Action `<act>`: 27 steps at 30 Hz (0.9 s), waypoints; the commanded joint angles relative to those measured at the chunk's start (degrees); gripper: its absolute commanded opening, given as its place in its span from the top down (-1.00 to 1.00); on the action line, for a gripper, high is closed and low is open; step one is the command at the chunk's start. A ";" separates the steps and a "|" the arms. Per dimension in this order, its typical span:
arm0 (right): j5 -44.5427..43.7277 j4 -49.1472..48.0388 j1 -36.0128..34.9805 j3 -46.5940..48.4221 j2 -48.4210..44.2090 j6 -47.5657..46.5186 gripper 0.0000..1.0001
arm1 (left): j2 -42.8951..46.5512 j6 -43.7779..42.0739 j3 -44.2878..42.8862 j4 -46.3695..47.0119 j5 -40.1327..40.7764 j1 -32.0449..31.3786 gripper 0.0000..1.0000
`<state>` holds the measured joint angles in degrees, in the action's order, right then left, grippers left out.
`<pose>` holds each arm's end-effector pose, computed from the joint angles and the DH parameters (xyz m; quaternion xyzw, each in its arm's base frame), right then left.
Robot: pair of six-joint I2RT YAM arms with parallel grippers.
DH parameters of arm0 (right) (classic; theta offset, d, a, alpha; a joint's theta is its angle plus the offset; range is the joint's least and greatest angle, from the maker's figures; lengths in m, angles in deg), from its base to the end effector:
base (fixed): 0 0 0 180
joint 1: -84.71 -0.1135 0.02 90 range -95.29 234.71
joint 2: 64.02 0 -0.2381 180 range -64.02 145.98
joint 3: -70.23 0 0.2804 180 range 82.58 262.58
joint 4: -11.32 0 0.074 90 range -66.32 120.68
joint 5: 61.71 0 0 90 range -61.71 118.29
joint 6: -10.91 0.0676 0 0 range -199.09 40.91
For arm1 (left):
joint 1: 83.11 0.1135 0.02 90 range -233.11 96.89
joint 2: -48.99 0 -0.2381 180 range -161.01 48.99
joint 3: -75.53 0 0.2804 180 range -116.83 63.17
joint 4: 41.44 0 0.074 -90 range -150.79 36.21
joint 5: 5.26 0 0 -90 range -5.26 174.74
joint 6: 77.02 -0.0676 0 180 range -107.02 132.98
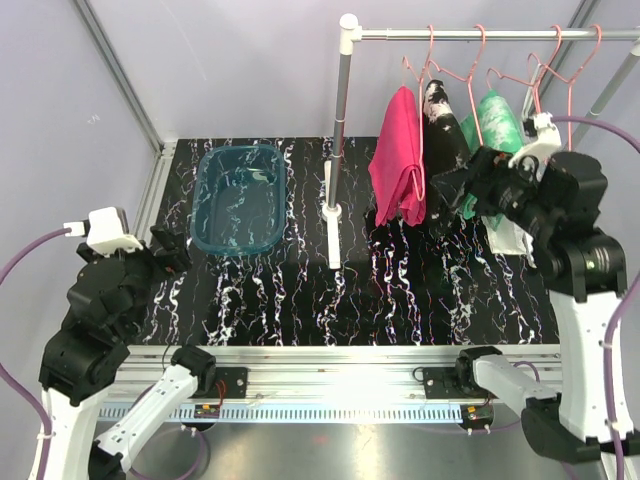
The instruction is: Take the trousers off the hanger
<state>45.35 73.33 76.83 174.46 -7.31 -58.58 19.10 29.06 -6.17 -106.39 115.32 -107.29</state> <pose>0.2082 0.0488 0.4846 -0.0043 0.7871 0.2622 0.5583 0.1196 -0.0160 0.4225 -0.1101 0.7653 -0.0124 0.6340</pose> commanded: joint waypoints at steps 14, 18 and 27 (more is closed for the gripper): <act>-14.41 -5.53 -7.49 14.37 20.89 -6.35 -0.45 | -4.39 -0.78 -1.42 -3.21 -5.45 -0.07 -0.98; -24.60 -5.27 -9.96 16.66 25.63 -8.90 -0.25 | -4.12 -1.13 -0.53 -3.39 -4.84 -0.07 -0.98; -24.18 -10.44 -11.54 15.80 29.07 -12.16 0.24 | -5.18 -1.22 0.26 -2.51 -6.50 -0.16 -0.98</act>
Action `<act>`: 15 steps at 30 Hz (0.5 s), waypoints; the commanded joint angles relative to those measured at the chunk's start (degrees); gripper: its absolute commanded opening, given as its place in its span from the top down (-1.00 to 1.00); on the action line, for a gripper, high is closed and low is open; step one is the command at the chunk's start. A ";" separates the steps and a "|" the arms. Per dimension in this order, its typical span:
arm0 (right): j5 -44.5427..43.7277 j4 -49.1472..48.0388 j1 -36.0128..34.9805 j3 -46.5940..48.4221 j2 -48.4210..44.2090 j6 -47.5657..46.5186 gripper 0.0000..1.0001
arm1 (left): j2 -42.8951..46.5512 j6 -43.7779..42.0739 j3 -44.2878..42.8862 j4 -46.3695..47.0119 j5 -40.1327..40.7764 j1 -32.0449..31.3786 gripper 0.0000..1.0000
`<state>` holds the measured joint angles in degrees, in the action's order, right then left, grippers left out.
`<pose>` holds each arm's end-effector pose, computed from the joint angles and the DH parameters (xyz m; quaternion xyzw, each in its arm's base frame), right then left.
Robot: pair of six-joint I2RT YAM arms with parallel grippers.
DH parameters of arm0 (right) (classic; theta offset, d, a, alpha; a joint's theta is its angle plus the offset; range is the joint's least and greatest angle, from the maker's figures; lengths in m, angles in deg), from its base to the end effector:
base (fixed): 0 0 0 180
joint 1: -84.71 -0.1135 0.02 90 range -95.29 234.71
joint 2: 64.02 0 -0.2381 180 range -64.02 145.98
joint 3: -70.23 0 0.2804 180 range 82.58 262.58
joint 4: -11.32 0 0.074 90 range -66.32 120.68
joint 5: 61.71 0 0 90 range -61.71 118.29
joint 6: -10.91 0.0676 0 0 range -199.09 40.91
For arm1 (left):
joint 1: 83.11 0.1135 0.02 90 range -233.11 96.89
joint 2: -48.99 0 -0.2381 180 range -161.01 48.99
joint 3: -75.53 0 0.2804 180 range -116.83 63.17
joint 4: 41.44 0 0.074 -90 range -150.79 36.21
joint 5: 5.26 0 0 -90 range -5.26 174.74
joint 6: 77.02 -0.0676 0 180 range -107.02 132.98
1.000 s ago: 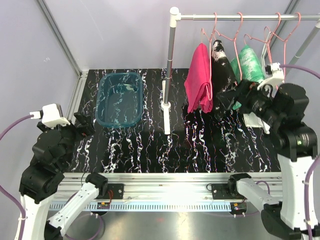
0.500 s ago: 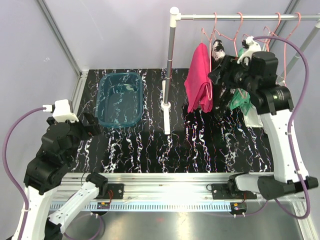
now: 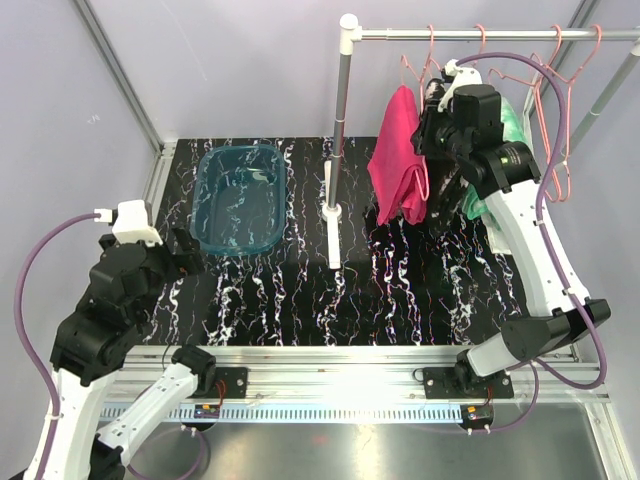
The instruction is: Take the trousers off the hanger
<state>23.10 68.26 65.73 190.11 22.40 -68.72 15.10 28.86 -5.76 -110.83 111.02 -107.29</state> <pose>0.3506 0.1141 0.4494 -0.0379 0.8348 0.1022 0.5396 0.1372 -0.0288 0.4023 -0.0684 0.8144 -0.0095 0.5762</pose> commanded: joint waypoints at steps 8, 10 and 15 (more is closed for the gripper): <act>-1.40 -9.24 -0.44 -3.29 -0.19 -2.81 0.86 | -1.36 -1.20 0.90 2.54 -2.64 -0.07 -0.98; -1.31 -9.25 -0.44 -3.29 -0.10 -2.81 0.87 | -1.18 -1.29 1.34 2.72 -2.47 -0.07 -0.98; -0.88 -10.91 -0.44 -3.02 -2.21 -2.02 1.00 | -1.27 -0.76 1.34 3.33 -4.13 -0.16 -0.98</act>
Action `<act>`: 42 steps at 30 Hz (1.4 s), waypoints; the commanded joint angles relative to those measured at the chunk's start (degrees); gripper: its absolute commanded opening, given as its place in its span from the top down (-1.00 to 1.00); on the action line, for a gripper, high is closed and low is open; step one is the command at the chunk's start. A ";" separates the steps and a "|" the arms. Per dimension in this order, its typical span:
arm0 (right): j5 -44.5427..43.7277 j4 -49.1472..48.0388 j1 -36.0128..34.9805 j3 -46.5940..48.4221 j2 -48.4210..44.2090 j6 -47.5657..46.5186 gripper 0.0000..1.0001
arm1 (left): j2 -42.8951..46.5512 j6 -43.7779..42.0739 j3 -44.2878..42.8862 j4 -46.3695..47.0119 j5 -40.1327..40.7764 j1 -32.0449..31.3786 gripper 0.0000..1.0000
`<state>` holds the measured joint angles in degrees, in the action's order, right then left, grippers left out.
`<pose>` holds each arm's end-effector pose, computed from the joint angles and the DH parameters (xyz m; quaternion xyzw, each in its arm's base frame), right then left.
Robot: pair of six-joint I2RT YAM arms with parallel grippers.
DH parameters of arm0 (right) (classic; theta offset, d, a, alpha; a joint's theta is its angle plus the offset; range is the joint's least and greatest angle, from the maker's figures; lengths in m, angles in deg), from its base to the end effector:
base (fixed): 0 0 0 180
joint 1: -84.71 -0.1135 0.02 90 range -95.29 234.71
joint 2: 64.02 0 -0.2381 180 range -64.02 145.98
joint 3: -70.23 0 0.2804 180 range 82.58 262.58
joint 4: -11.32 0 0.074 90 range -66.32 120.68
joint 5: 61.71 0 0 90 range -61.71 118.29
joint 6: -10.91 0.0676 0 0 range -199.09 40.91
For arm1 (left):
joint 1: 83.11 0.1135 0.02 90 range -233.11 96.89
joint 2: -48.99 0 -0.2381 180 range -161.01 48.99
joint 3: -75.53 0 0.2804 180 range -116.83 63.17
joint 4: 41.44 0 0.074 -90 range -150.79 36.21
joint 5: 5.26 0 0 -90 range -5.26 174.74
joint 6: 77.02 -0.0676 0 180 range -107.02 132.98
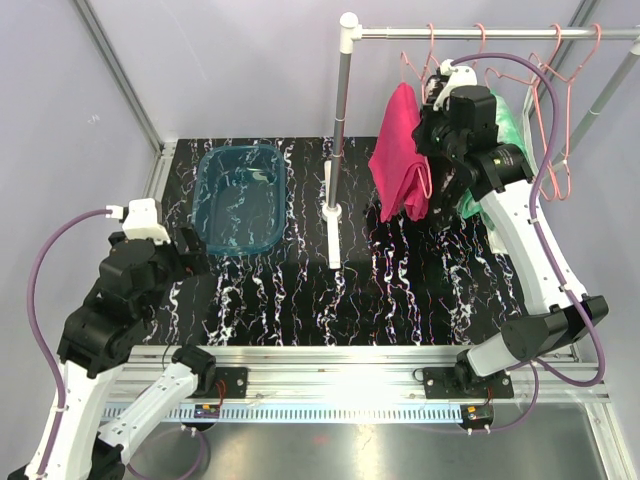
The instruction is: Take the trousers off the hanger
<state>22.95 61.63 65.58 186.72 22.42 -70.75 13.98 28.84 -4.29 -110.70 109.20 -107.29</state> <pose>0.3615 0.1187 0.4426 -0.0505 0.8184 0.0985 0.5638 0.1458 -0.0348 0.3916 -0.0548 0.8279 -0.0138 0.5581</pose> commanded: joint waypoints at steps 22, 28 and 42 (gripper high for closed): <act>-0.64 -5.34 -0.29 18.03 -1.62 0.36 1.00 | 1.43 2.08 6.64 14.71 -20.06 -0.16 -0.98; 3.58 -4.04 -0.29 17.77 -4.25 3.43 1.00 | -0.32 2.25 5.59 18.31 -24.11 -0.16 -0.98; 11.93 -3.41 -0.29 3.27 -17.87 9.24 1.00 | -15.79 0.93 -3.99 30.00 -8.84 -22.53 -0.98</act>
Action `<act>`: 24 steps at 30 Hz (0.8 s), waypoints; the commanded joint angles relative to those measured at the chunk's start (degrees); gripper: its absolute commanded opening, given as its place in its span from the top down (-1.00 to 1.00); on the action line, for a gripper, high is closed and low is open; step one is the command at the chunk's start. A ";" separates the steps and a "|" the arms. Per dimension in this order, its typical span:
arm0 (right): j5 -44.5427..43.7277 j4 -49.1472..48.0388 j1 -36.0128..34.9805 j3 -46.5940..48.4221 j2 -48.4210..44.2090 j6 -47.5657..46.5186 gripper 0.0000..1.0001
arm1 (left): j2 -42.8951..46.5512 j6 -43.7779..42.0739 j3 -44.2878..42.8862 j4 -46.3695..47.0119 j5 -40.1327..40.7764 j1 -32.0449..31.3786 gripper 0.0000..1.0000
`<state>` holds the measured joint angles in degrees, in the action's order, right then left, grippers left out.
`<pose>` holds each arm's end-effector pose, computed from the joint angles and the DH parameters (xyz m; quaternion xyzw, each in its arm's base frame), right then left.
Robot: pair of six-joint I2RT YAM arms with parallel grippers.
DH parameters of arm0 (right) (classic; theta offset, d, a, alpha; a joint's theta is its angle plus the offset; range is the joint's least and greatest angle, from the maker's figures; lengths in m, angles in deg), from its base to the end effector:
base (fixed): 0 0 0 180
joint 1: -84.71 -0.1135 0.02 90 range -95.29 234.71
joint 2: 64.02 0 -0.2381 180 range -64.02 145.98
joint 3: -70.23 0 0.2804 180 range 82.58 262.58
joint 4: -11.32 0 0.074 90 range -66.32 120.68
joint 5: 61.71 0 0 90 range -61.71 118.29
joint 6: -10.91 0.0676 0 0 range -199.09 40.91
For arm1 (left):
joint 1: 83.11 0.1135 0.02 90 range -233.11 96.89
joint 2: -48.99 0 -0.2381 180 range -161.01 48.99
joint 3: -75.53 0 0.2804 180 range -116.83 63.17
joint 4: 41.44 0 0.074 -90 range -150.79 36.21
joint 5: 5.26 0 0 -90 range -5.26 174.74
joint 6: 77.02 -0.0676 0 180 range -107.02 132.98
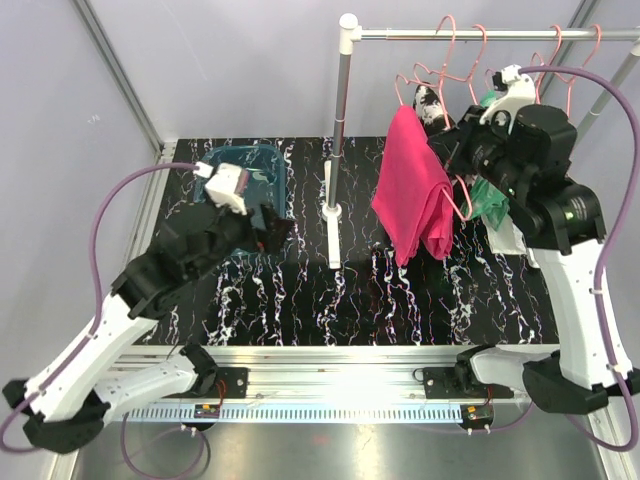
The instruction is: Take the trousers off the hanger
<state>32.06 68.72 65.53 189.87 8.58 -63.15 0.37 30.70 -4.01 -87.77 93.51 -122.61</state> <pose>0.2621 0.0959 0.5205 -0.0428 0.7667 0.2172 0.6026 0.1909 -0.1440 0.3988 0.1044 0.7877 -0.2359 0.5595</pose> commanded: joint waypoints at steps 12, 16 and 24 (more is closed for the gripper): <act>10.12 -10.41 -0.33 -6.29 -11.77 3.83 1.00 | -18.86 -4.71 -14.37 16.84 34.99 -36.15 -0.98; 10.11 -10.49 -0.25 -9.72 -15.98 4.36 1.00 | -23.26 -4.97 -17.19 18.68 35.09 -39.15 -0.98; 10.12 -10.49 -0.25 -15.00 -20.39 7.34 1.00 | -31.44 -4.80 -23.17 21.58 33.68 -43.28 -0.98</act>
<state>41.09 69.04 65.53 174.48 -9.62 -57.79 -29.36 26.00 -23.61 -71.46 125.44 -164.82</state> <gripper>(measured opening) 0.088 0.987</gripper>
